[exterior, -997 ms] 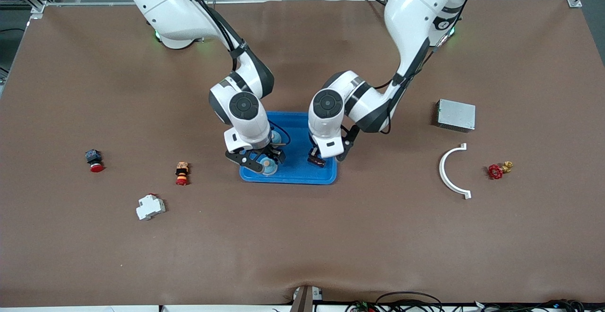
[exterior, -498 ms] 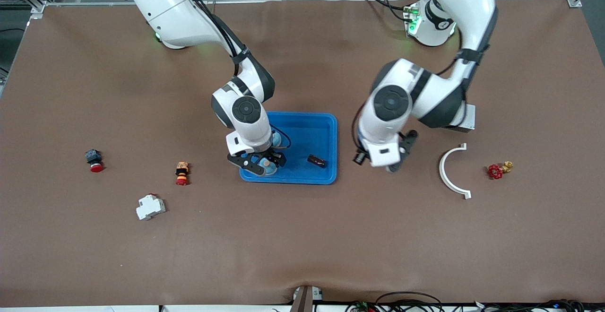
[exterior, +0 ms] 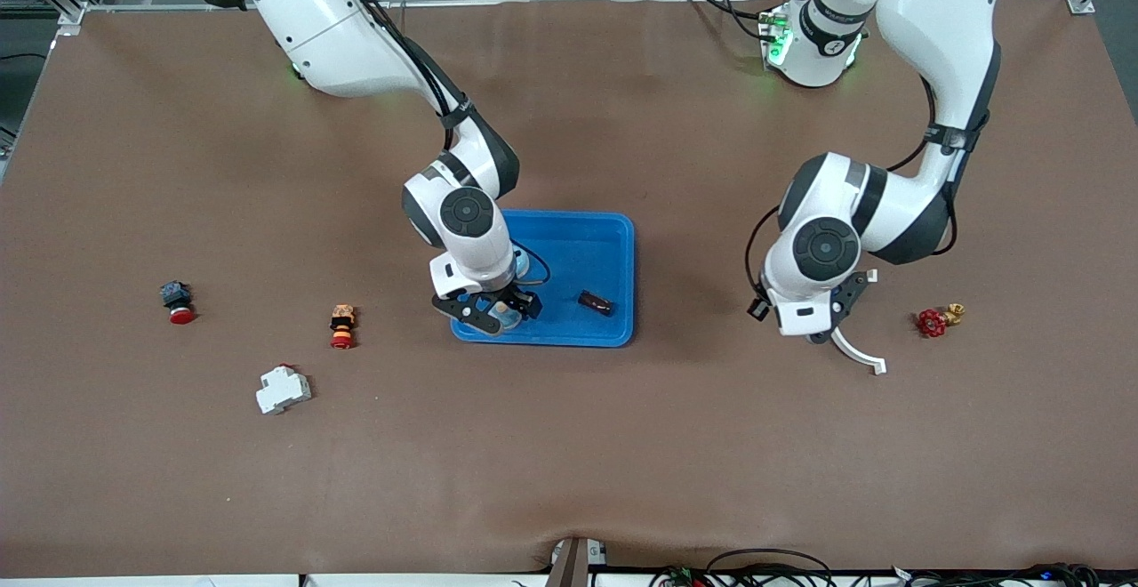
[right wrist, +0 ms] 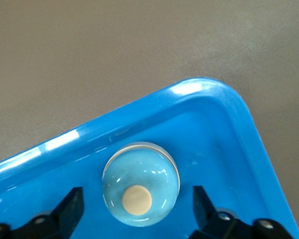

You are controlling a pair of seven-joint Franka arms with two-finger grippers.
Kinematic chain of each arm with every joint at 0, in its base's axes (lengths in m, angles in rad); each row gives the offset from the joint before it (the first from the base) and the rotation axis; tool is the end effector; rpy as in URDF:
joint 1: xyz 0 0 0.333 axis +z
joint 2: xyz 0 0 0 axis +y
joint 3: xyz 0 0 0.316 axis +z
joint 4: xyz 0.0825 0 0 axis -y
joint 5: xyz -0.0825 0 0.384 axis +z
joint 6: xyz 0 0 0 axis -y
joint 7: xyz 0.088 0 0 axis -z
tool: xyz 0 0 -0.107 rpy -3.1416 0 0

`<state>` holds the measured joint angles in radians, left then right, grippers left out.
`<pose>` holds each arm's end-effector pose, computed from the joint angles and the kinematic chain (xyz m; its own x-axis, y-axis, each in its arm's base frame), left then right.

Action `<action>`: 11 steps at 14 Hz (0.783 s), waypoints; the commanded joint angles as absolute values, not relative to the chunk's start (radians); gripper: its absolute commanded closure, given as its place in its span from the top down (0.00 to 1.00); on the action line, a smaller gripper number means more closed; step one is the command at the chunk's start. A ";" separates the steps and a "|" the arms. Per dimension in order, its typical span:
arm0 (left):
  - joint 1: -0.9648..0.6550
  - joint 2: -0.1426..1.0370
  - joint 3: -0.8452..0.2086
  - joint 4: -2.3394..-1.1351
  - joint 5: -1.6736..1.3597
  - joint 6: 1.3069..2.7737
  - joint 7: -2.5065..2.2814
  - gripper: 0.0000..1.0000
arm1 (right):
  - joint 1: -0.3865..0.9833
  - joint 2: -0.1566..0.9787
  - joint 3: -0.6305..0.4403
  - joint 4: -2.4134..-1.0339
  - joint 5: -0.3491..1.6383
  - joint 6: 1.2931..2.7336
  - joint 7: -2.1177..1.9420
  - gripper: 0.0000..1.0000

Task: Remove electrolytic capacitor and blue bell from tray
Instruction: 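Set the capacitor by the white arc while the right gripper carries the bell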

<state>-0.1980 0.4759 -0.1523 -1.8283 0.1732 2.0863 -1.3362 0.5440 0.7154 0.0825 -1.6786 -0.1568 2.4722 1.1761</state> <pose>0.5891 -0.2004 0.2599 0.6272 0.7788 0.0092 0.7612 -0.6105 -0.2188 0.5603 0.3983 0.1935 0.8954 -0.4381 0.0794 -0.4350 -0.8988 -0.0533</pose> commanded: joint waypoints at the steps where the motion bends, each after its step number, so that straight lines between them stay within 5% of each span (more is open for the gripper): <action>1: -0.155 0.477 -0.163 -1.914 0.198 2.195 -1.324 0.00 | 0.554 0.733 0.074 -1.643 -0.198 2.470 1.206 0.55; 3: -0.155 0.506 -0.160 -1.930 0.202 2.236 -1.321 0.00 | 0.555 0.733 0.074 -1.643 -0.254 2.468 1.198 0.00; 7: -0.138 0.541 -0.158 -1.927 0.219 2.256 -1.321 0.00 | 0.554 0.724 0.084 -1.620 -0.322 2.406 1.197 0.00; 9: -0.123 0.552 -0.156 -1.924 0.225 2.256 -1.319 0.30 | 0.552 0.723 0.090 -1.515 -0.252 2.212 1.184 0.00; 11: -0.121 0.545 -0.156 -1.922 0.225 2.255 -1.319 1.00 | 0.535 0.716 0.092 -1.424 -0.181 2.053 1.065 0.00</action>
